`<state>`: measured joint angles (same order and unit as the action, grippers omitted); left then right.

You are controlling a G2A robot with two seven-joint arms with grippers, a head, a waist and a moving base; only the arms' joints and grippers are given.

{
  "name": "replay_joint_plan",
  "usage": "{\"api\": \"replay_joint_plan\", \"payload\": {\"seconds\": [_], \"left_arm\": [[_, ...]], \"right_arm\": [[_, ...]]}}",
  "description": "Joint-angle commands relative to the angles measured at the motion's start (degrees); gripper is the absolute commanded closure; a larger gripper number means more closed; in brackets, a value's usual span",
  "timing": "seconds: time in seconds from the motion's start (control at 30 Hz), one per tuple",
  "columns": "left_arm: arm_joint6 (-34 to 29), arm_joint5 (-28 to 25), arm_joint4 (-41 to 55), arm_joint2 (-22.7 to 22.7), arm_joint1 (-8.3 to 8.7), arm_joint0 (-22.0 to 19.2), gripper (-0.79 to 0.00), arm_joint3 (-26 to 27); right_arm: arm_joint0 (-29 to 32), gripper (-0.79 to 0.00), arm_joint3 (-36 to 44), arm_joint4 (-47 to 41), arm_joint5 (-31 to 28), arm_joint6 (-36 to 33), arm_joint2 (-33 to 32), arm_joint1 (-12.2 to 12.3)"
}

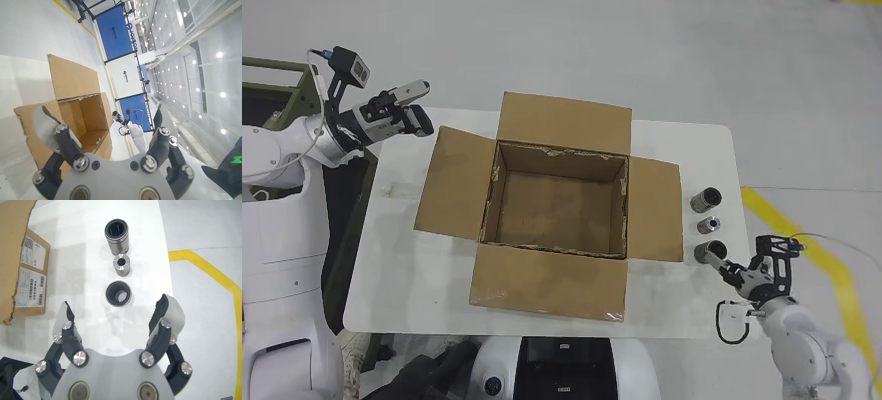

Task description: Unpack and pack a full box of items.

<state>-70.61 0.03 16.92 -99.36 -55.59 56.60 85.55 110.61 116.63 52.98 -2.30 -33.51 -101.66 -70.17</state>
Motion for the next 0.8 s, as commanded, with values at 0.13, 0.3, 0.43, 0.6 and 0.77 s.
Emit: {"api": "replay_joint_plan", "payload": {"seconds": [0.13, 0.3, 0.43, 0.6, 0.77], "left_arm": [[0.0, 0.0, 0.0, 0.0, 0.0, 0.0, -0.785, 0.0], [0.0, 0.0, 0.0, 0.0, 0.0, 0.0, -0.785, 0.0], [0.0, 0.0, 0.0, 0.0, 0.0, 0.0, -0.785, 0.0], [0.0, 0.0, 0.0, 0.0, 0.0, 0.0, -0.785, 0.0], [0.0, 0.0, 0.0, 0.0, 0.0, 0.0, -0.785, 0.0]], "right_arm": [[-2.87, -0.779, -3.13, 0.96, 0.84, -0.8, 1.98, 0.05], [-5.14, -0.779, -5.7, 1.61, 1.18, -1.6, 3.63, 0.09], [-6.66, -0.785, -7.2, 2.76, 1.85, -1.84, 5.01, 0.09], [-8.37, -0.785, -9.32, 4.02, 3.24, -1.5, 6.01, 0.09], [-9.53, -0.782, -10.71, 5.03, 4.02, -1.35, 6.91, 0.09]]}}
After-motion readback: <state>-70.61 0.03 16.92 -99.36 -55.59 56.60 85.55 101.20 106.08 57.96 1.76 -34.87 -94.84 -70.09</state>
